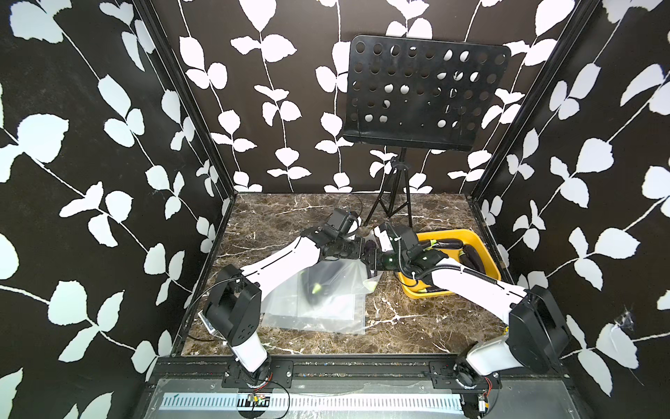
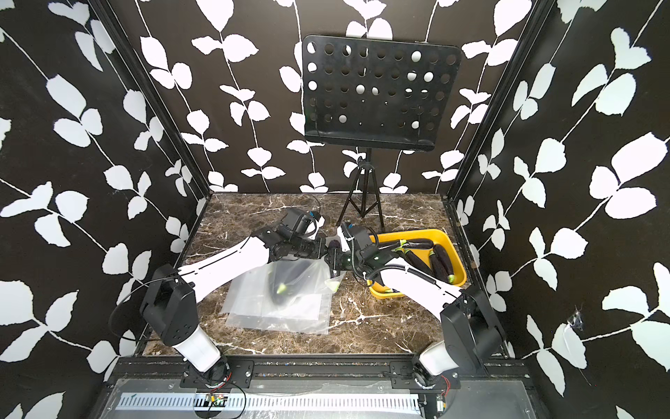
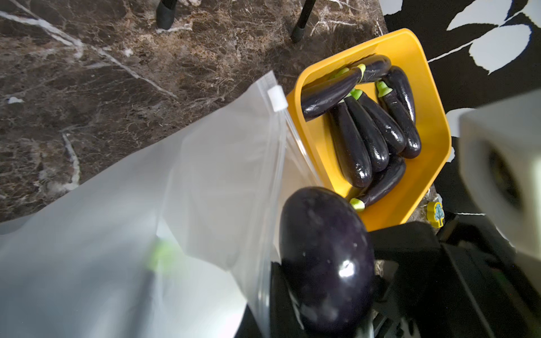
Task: Place the eggplant in a zip-top bag and seal the zipper
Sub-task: Place the eggplant in the zipper food storage bag, then adjust the zipper food storage bag in the zipper food storage bag.
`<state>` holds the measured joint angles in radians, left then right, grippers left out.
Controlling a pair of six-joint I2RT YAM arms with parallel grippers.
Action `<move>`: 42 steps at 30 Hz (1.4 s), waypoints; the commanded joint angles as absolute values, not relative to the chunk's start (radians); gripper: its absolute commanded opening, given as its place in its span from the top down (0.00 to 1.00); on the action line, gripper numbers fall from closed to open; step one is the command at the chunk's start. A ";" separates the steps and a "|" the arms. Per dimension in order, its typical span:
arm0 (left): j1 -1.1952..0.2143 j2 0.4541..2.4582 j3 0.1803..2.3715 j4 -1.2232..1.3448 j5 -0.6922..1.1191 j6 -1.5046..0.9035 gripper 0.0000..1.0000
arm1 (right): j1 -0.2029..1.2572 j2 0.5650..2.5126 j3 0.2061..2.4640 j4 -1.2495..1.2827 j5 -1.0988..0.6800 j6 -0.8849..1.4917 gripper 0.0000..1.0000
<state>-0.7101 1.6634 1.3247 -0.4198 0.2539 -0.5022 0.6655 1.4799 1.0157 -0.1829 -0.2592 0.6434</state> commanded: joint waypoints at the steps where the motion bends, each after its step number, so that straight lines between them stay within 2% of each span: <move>1: -0.707 1.585 1.311 -0.397 0.251 -0.498 1.00 | 0.667 1.513 1.065 -0.259 -0.243 0.661 0.63; 4: -0.708 1.574 1.310 -0.406 0.250 -0.490 1.00 | 0.657 1.558 1.117 -0.282 -0.251 0.699 0.62; 10: -0.713 1.568 1.295 -0.417 0.251 -0.481 1.00 | 0.638 1.575 1.188 -0.298 -0.244 0.726 0.46; 15: -0.713 1.571 1.289 -0.411 0.252 -0.476 1.00 | 0.614 1.521 1.213 -0.315 -0.235 0.708 0.40; 21: -0.713 1.583 1.290 -0.411 0.256 -0.474 1.00 | 0.603 1.454 1.262 -0.368 -0.202 0.670 0.42; 25: -0.713 1.574 1.289 -0.408 0.258 -0.477 1.00 | 0.580 1.440 1.243 -0.436 -0.101 0.609 0.45; 29: -0.713 1.561 1.292 -0.416 0.250 -0.475 1.00 | 0.550 1.477 1.166 -0.385 -0.163 0.594 0.45; 33: -0.713 1.552 1.291 -0.419 0.249 -0.476 1.00 | 0.552 1.522 1.120 -0.337 -0.167 0.594 0.48; 36: -0.713 1.543 1.291 -0.426 0.246 -0.476 1.00 | 0.552 1.545 1.108 -0.301 -0.209 0.591 0.56; 42: -0.708 1.530 1.289 -0.437 0.225 -0.468 1.00 | 0.570 1.536 1.120 -0.225 -0.286 0.623 0.89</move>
